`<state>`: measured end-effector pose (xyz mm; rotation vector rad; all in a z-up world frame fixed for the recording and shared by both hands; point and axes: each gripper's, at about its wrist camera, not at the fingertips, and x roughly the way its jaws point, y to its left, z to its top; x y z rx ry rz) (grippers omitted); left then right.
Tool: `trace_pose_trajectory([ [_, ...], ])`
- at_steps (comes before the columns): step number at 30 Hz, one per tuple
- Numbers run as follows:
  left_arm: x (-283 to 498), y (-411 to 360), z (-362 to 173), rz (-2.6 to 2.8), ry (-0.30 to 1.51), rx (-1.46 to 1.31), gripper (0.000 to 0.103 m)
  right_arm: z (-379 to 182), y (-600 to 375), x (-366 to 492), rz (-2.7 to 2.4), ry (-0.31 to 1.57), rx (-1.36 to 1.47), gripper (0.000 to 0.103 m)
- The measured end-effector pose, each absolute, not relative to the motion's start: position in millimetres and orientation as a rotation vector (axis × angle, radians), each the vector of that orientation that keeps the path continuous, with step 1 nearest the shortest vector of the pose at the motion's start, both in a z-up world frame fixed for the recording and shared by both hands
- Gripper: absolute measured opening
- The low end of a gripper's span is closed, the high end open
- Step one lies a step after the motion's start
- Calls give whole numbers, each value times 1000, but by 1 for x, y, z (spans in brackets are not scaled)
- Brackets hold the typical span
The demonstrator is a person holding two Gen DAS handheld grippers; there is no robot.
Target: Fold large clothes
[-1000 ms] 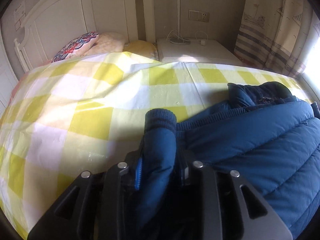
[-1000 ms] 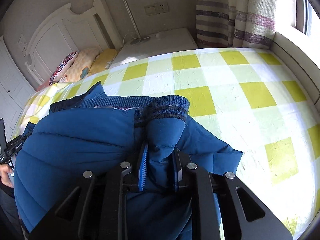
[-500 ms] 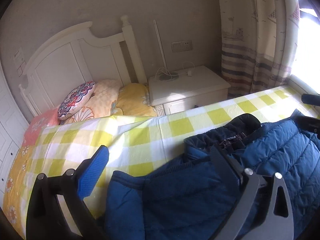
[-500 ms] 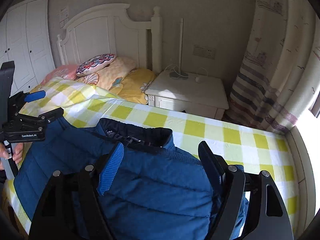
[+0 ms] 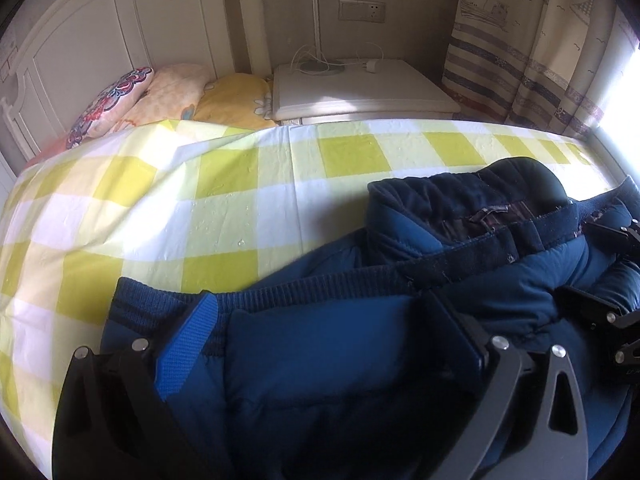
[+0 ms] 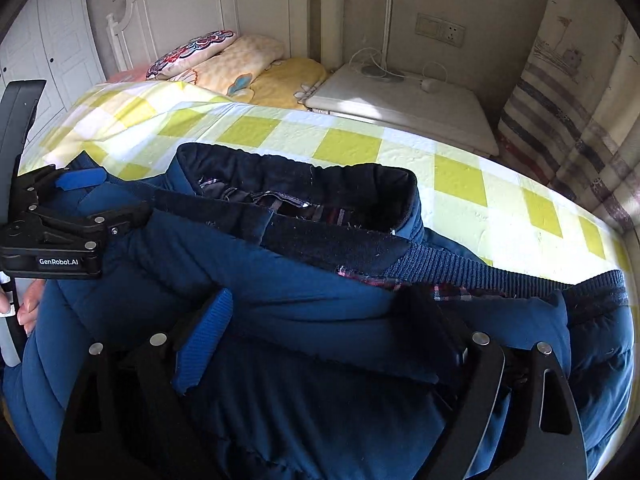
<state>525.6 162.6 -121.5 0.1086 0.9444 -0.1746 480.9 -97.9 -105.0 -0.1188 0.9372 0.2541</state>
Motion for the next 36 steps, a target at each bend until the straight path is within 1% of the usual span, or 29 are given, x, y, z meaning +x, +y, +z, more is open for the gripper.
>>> trace_pose_trajectory([
  [7,526,167,-122,-194,955,61,101,-95,-96,480,244,959,-169,87],
  [10,524,167,-122,-191,952,61,101,-76,-116,471,128,894,-240,87],
  [14,523,166,-122,-189,950,65,101,-78,-193,477,-36,923,-92,87],
  [15,523,166,-122,-190,950,64,101,-84,-211,478,-49,933,-34,88],
  [16,522,166,-122,-191,950,62,101,-92,-227,477,-49,936,27,91],
  [17,523,165,-121,-193,949,60,101,-98,-237,476,-45,934,89,94],
  [18,523,165,-121,-193,948,59,101,-105,-245,476,-45,942,144,98],
  [20,523,165,-121,-191,949,61,101,-118,-253,479,-1,966,235,99],
  [22,524,164,-120,-181,952,70,101,-118,-253,478,0,960,236,99],
  [24,519,161,-111,-111,927,96,101,-119,-251,478,-5,955,224,99],
  [25,512,160,-101,-46,885,103,99,-119,-250,478,-8,954,221,99],
  [26,501,157,-87,-27,828,74,99,-119,-250,478,-11,952,217,99],
  [27,490,153,-73,-76,779,18,99,-120,-249,479,-13,950,213,99],
  [29,474,131,-56,-205,747,-34,100,-120,-248,478,-15,950,211,99],
  [30,470,113,-54,-246,755,-1,100,-120,-248,478,-17,950,209,99],
  [32,465,68,-66,-304,784,162,100,-120,-249,478,-20,949,205,99],
  [34,467,30,-102,-293,876,364,101,-119,-251,478,-21,947,210,99],
  [36,471,30,-112,-305,908,348,101,-120,-253,477,-26,947,211,99],
])
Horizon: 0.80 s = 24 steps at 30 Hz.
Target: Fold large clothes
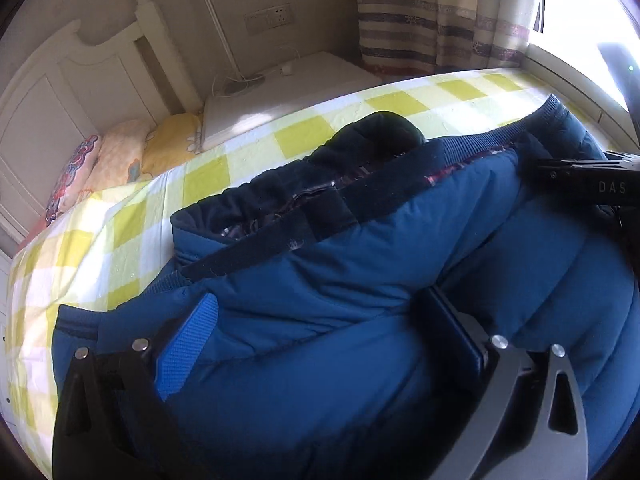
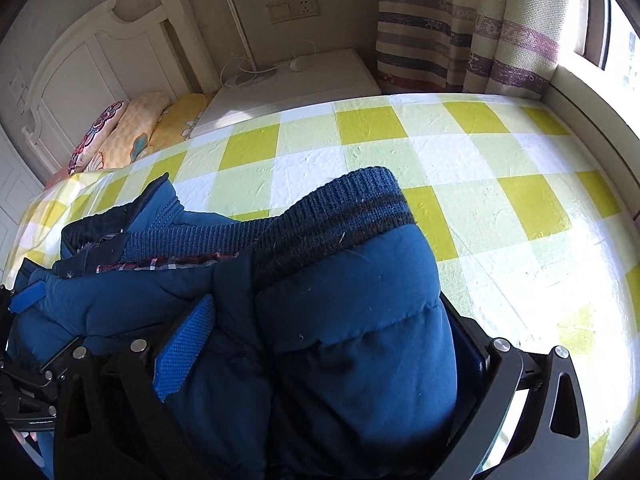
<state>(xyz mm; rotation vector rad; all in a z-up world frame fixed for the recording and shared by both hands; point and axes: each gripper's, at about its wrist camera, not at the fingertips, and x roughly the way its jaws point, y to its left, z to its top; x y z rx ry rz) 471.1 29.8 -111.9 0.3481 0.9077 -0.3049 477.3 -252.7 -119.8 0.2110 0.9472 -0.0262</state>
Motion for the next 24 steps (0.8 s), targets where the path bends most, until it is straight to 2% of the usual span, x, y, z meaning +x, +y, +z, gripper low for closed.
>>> trace_pose_trajectory([
  [4,474,63,-104,-324,915,256,101,-120,-251,477,-31,949,202,99],
  [8,487,149,-84,-127,846,162,101,-120,-252,477,-28,948,208,99],
  [13,516,249,-128,-93,1039,-130,101,-121,-254,477,-25,946,213,99],
  [18,513,240,-129,-54,1008,-49,101,-114,-248,479,-70,978,162,98],
  [20,510,239,-128,-42,991,-35,101,-90,-232,469,-174,913,54,98],
  [24,511,236,-129,-42,995,-38,101,-49,-166,448,-26,783,-80,98],
])
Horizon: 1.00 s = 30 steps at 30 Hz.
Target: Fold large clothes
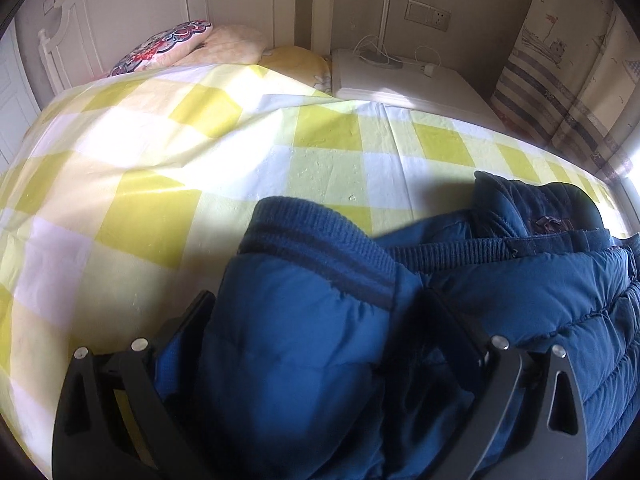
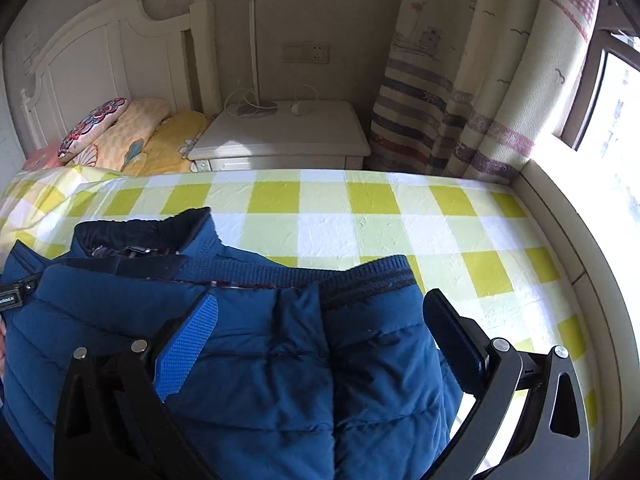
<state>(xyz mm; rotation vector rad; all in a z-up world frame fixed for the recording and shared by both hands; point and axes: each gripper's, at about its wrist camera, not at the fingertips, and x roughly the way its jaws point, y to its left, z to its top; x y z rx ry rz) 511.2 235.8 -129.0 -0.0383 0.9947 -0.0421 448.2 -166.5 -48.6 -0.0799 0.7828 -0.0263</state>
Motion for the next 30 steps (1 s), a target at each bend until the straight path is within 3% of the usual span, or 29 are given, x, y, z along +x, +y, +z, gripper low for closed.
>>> trace_pose_trajectory([
  [3,510,233,-128,-33,988,-25,101,-50,-106,445,142,793,-199,98],
  [6,509,230,-127,-19,978,-4,101,-96,-55,450,235,913,-345,98],
  [8,508,228,-126,-7,972,10,101,-101,-53,449,230,896,-335,98],
  [15,508,229,-125,-9,973,7,101,-75,-142,444,56,864,-108,98],
  [22,510,231,-127,-19,980,-14,101,-112,-249,439,-11,909,255,98],
  [30,503,230,-119,15,936,4,101,-102,-241,439,-59,883,198,98],
])
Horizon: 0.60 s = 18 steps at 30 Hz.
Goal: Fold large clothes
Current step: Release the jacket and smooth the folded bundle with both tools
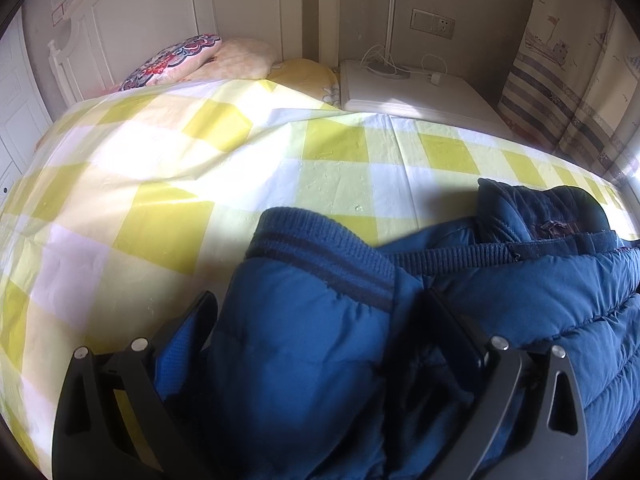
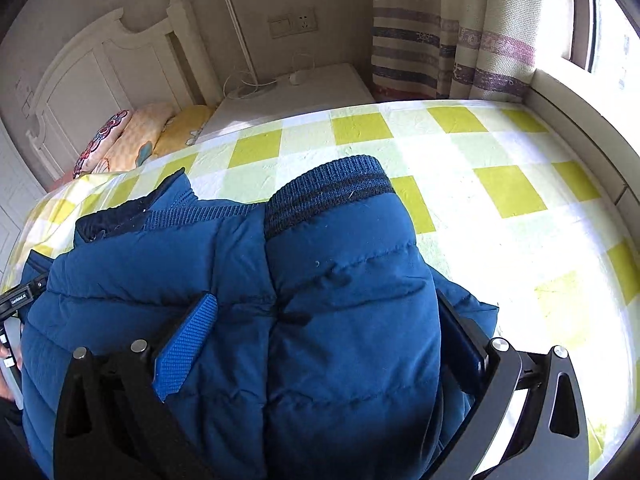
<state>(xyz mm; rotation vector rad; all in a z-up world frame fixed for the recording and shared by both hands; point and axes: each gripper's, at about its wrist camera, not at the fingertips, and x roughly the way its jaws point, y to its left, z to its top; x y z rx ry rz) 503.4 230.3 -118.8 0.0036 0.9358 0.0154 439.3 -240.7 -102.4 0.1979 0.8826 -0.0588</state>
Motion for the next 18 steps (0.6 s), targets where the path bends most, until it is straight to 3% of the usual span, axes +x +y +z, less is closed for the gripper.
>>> trace_pose_trajectory([
  [5,447,208,-61,118,715,92,100,-48,-199,388,37,746,113,98],
  [8,409,169,-40,-60,730,82,100,-36,-139,367,161,745,-83,98],
  [13,389,99,-90,-95,824,282,101,-83,-65,355,218,811,-357,98],
  [18,391,125,-103,-143,840,138,101,-83,-93,360,246,849,-197,98],
])
